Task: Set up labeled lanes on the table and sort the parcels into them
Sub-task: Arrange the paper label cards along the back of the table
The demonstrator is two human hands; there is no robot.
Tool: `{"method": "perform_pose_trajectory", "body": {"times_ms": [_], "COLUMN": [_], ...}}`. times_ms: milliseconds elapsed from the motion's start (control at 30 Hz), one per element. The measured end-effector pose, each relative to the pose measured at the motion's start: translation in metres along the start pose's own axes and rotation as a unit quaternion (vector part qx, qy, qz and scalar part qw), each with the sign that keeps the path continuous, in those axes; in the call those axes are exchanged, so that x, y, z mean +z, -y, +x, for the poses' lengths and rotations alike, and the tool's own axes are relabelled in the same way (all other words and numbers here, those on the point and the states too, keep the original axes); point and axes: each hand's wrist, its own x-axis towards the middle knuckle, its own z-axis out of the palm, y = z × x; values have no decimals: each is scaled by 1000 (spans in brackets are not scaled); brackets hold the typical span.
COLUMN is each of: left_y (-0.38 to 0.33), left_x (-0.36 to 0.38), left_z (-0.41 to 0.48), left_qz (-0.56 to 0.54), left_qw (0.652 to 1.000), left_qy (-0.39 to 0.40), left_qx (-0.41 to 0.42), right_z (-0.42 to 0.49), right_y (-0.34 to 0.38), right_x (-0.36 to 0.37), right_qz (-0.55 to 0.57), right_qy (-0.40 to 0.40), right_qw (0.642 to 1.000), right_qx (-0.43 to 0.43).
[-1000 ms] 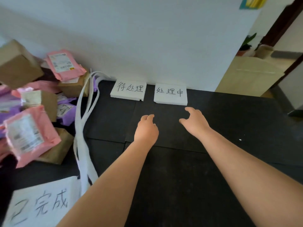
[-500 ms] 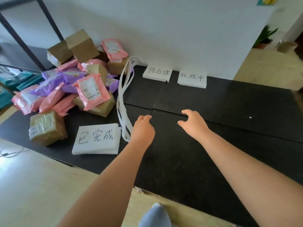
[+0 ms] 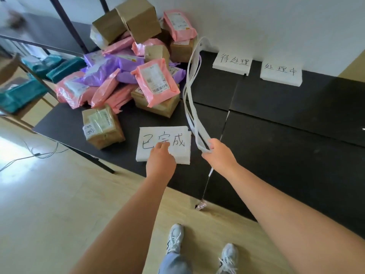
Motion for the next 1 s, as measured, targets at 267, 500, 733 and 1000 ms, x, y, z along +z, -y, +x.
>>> {"method": "perform_pose_trajectory", "body": {"times_ms": [267, 500, 733, 1000], "left_y": [74, 97, 96, 60], "left_x": [-15, -20, -26, -41], "left_z": [41, 64, 56, 46], "left_qz": [21, -35, -50, -125], "left_qw": [999, 991, 995, 989], "left_qy": [47, 96, 51, -71], "left_qx": [-8, -82, -71, 13], "right_z": [24, 28, 28, 21], "right_y": [42, 40, 48, 59], "right_x": [90, 111, 105, 77], "right_qz": [14, 4, 19, 80], "right_qy": [-24, -36, -30, -159], "right_qw": [998, 995, 996, 982], "right_qx": [63, 93, 81, 59]}}
